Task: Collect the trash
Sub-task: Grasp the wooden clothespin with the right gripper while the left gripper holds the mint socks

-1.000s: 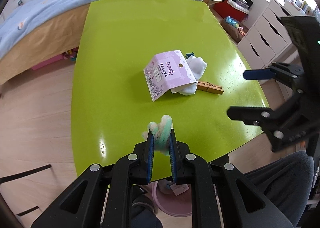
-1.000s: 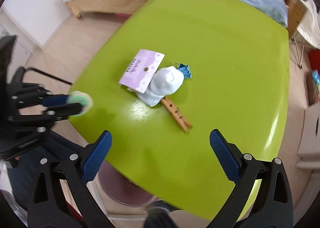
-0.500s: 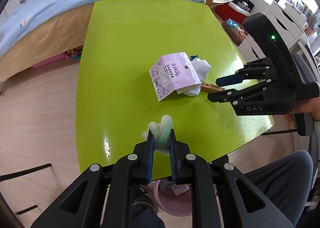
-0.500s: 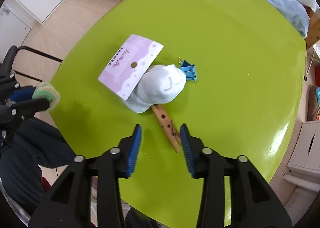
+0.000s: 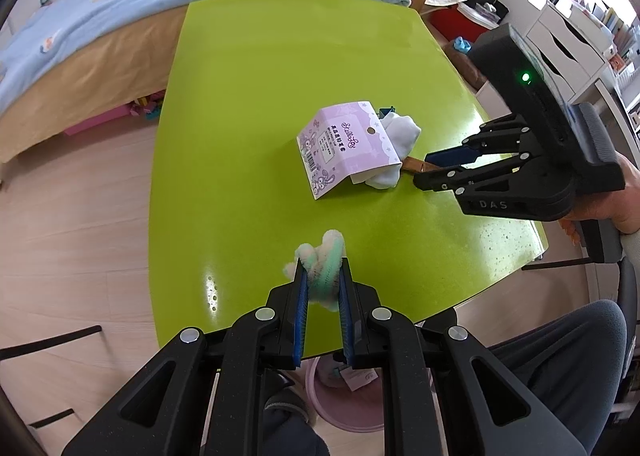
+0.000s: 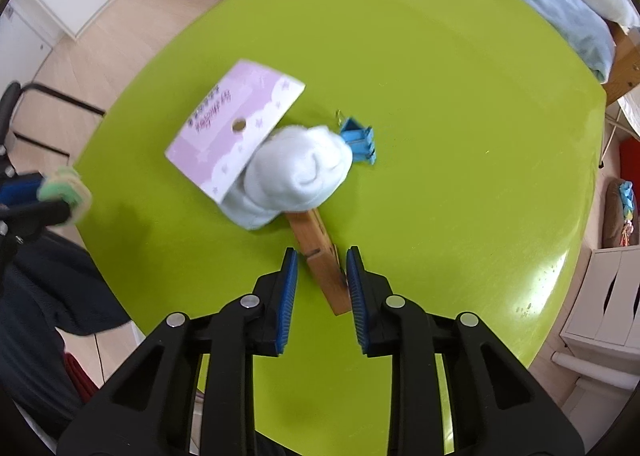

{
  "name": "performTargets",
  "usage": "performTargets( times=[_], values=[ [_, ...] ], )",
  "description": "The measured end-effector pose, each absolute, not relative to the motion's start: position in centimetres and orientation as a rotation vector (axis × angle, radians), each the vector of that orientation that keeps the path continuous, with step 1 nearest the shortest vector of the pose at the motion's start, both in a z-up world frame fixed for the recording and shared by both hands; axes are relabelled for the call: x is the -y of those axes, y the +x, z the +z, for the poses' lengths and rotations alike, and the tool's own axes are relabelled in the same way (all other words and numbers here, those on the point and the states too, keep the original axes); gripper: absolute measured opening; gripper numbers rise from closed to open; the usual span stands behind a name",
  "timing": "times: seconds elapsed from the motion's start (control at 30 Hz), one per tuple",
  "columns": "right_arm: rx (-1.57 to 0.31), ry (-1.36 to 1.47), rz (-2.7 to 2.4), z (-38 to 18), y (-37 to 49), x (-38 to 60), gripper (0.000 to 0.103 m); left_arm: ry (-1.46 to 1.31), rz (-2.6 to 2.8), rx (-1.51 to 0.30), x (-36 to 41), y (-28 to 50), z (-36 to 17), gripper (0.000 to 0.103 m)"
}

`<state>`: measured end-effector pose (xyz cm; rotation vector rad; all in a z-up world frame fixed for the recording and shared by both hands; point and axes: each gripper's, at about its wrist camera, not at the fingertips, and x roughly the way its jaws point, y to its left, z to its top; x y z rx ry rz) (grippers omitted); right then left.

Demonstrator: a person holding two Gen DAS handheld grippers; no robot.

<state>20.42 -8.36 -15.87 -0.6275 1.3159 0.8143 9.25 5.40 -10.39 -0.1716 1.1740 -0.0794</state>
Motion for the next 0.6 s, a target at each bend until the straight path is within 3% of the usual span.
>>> performTargets(
  times=[0.17, 0.6],
  values=[
    [-1.322, -0.599, 0.808, -16.0, 20.7, 8.2, 0.013, -0.173, -0.08, -1.176, -5.5, 9.3, -10.4, 0.014],
    [-1.275, -0.423, 0.764, -12.2, 17.4, 11.6, 0.013, -0.15, -0.109, -1.15, -4.3, 8.5, -9.4, 0.014]
  ],
)
